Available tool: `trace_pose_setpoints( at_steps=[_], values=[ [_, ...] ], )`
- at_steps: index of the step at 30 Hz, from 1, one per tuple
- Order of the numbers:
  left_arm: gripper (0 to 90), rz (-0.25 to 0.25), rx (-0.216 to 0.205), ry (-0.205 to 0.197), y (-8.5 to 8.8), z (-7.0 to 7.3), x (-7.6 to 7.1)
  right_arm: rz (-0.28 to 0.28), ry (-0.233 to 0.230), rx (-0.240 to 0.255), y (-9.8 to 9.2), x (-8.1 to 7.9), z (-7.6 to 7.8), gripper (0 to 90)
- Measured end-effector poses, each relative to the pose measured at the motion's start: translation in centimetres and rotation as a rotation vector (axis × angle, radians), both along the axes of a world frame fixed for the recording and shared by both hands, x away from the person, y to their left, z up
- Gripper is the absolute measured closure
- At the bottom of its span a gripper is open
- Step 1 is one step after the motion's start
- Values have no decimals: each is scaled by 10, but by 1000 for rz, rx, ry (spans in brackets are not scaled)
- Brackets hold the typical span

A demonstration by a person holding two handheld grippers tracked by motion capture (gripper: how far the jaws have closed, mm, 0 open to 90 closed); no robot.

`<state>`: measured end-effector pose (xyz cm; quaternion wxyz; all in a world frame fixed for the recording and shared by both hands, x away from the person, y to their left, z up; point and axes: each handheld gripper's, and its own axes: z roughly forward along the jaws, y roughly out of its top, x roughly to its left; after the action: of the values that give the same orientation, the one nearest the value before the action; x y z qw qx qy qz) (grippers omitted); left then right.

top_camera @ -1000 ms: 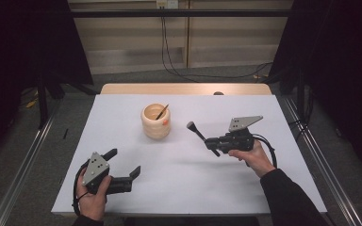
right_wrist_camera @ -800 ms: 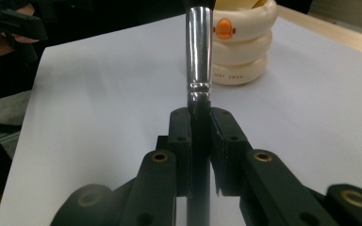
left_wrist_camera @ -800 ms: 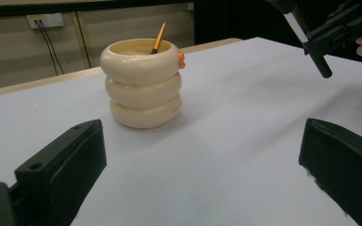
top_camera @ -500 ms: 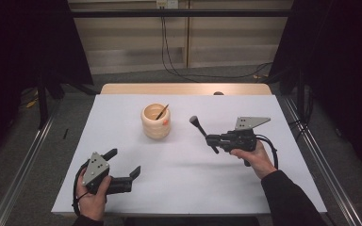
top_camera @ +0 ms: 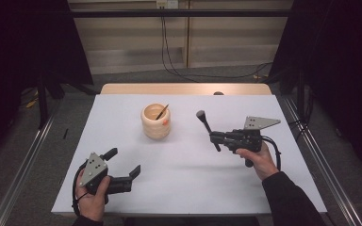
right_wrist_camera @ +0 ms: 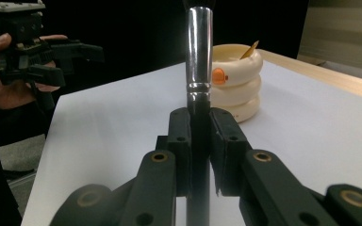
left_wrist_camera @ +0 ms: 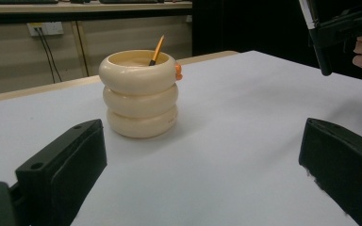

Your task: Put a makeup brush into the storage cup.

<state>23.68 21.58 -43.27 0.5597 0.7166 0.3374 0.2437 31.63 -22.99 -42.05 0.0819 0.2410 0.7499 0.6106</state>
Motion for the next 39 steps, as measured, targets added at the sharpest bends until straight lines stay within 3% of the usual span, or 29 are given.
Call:
trace_pose_setpoints(
  at_steps=[6,9,11,15,22,29,39],
  values=[
    [14,1,-8,5,-1,0,-1,4,-14,17,-1,-3,5,797],
    [15,-7,-44,19,-1,0,-1,9,-22,21,-1,-4,7,797],
    [15,0,-16,-3,-3,1,-2,5,-25,20,-2,-5,9,797],
    [14,-19,-3,-14,-7,3,-3,18,-28,21,-1,-6,11,796],
    [14,-28,-27,-14,-11,7,-4,35,-34,23,4,-8,12,797],
    [15,-75,-40,-8,-20,12,-3,52,-43,22,9,-10,13,797],
    [16,-125,-33,-2,-36,17,0,72,-49,24,14,-12,14,797]
  ],
)
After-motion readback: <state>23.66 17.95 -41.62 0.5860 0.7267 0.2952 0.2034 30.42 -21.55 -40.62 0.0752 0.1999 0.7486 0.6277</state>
